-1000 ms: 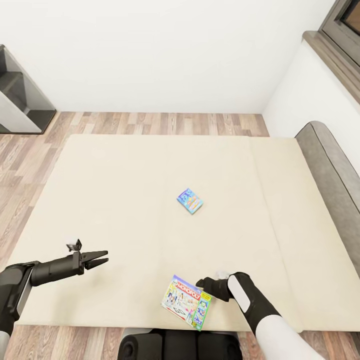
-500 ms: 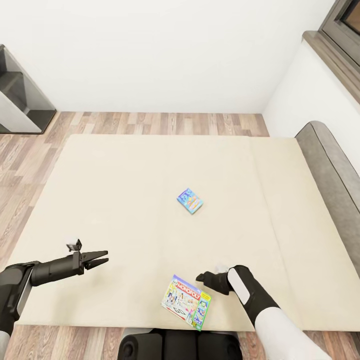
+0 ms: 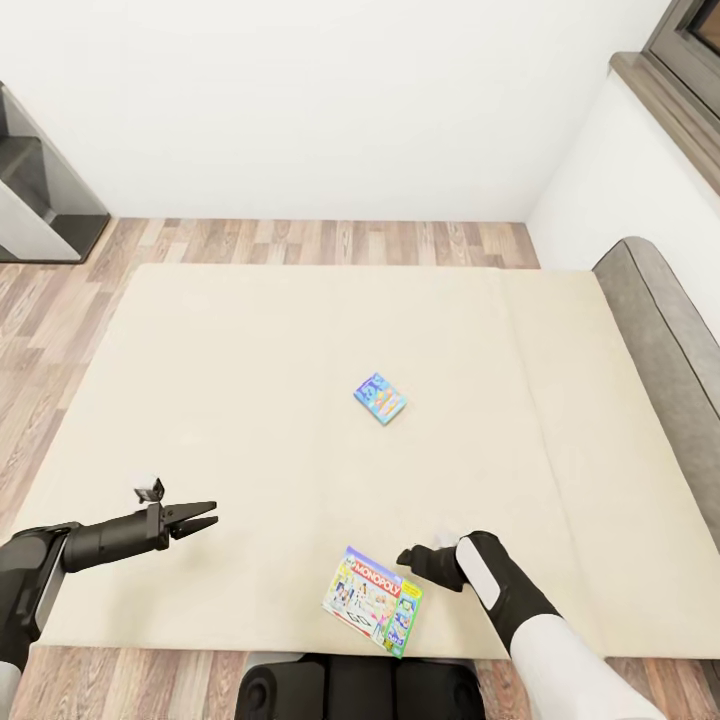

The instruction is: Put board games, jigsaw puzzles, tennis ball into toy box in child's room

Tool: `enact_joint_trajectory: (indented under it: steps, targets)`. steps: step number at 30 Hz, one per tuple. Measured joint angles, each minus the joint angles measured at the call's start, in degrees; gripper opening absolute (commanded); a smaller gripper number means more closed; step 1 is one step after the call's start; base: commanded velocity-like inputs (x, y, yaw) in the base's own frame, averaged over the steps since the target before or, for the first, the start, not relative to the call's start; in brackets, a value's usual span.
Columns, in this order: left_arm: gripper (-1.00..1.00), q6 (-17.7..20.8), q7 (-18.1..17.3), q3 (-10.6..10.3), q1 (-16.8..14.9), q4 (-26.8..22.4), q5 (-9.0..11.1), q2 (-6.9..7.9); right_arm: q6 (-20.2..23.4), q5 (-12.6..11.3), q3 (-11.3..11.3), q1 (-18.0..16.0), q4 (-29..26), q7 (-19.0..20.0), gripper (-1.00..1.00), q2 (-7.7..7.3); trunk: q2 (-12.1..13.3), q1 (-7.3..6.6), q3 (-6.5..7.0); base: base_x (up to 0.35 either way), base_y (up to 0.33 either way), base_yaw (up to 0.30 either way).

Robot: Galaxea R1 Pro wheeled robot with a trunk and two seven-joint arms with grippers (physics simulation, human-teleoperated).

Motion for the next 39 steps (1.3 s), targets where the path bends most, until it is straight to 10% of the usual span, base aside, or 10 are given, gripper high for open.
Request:
enact_joint_trajectory:
  steps: [39]
  targets:
    - [1.00, -1.0, 0.1, 0.3, 0.0, -5.6, 3.5, -1.07, 0.9, -0.5, 0.0, 0.0, -0.6, 0.5, 1.00, 0.47, 0.0, 0.00, -2.02, 0.000, 0.000, 0.000]
